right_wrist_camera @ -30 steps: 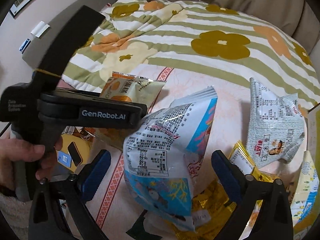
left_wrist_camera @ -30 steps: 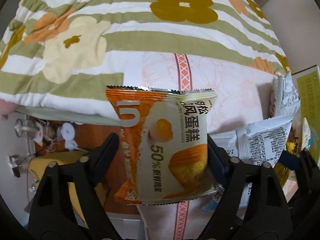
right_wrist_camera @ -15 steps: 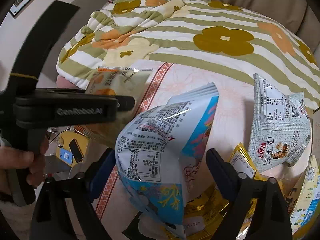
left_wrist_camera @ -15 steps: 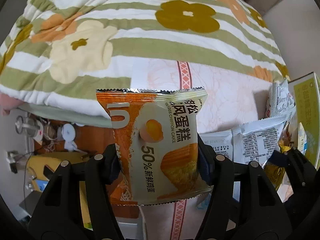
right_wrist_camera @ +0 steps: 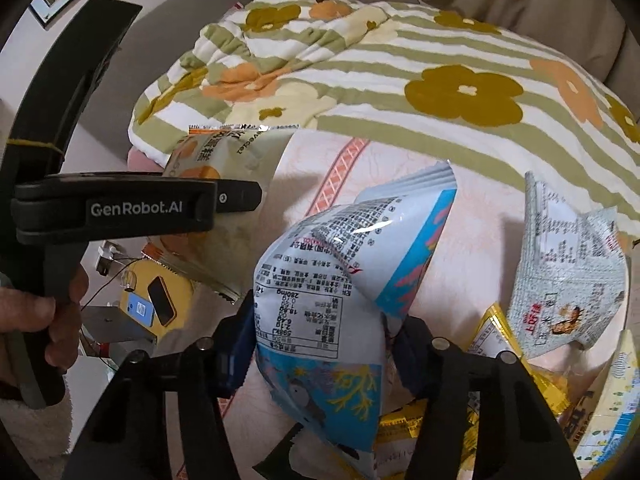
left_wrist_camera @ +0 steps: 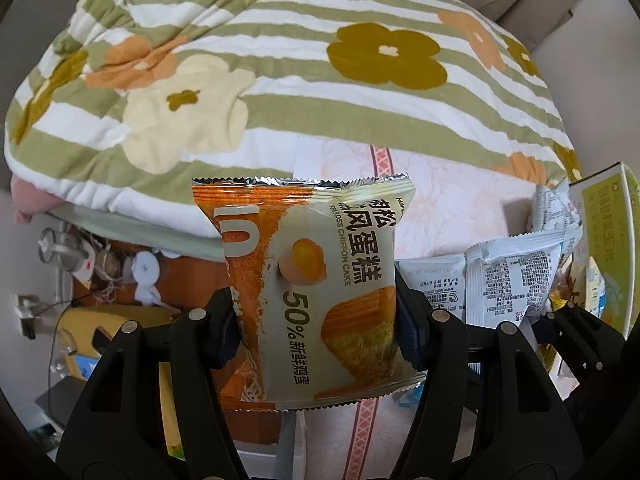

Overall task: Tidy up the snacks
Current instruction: 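Grasp the orange cake bag with the left gripper while the right grasps the blue-white bag, then carry both bags into the cardboard box and open both grippers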

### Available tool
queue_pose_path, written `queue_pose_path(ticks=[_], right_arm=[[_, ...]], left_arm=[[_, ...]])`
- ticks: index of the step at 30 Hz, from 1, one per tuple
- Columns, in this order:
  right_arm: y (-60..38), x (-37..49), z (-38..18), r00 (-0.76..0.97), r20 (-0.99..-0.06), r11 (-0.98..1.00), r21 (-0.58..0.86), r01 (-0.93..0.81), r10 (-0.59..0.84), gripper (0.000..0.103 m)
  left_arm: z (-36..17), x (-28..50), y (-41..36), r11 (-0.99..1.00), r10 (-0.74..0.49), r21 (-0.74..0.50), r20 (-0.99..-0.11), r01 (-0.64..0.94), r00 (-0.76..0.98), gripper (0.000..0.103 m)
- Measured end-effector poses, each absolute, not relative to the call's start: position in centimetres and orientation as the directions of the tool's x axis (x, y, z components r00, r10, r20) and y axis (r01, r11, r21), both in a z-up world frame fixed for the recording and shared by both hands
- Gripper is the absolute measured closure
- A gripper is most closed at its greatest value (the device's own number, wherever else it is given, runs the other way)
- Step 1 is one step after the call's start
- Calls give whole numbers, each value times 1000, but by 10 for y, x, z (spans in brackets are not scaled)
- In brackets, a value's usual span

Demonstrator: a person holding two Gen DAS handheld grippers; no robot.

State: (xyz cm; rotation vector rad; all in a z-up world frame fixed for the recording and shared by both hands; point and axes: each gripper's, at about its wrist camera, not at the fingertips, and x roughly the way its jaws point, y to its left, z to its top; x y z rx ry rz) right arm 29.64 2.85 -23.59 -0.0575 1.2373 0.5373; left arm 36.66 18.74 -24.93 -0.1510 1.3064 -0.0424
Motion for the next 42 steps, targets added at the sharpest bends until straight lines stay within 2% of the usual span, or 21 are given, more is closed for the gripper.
queue_pose_path(ticks=[6, 11, 24, 32, 42], right_arm=[[23, 288, -203, 285, -885, 882, 237, -408, 370, 48], [9, 278, -167, 354, -865, 899, 216, -381, 357, 48], [-94, 243, -75, 550, -780, 952, 202, -231, 299, 48], [-204, 218, -49, 603, -755, 965, 187, -182, 259, 48], [-344, 194, -59, 588, -779, 976, 172, -136, 219, 48]], left_arm=[[-207, 361, 186, 991, -107, -127, -936, -38, 334, 44], [-163, 359, 172, 988, -146, -154, -901, 13, 408, 44], [-70, 341, 69, 968, -239, -158, -817, 194, 525, 44], [-53, 318, -38, 956, -285, -192, -794, 223, 537, 44], [-84, 295, -184, 942, -323, -230, -822, 245, 469, 44]])
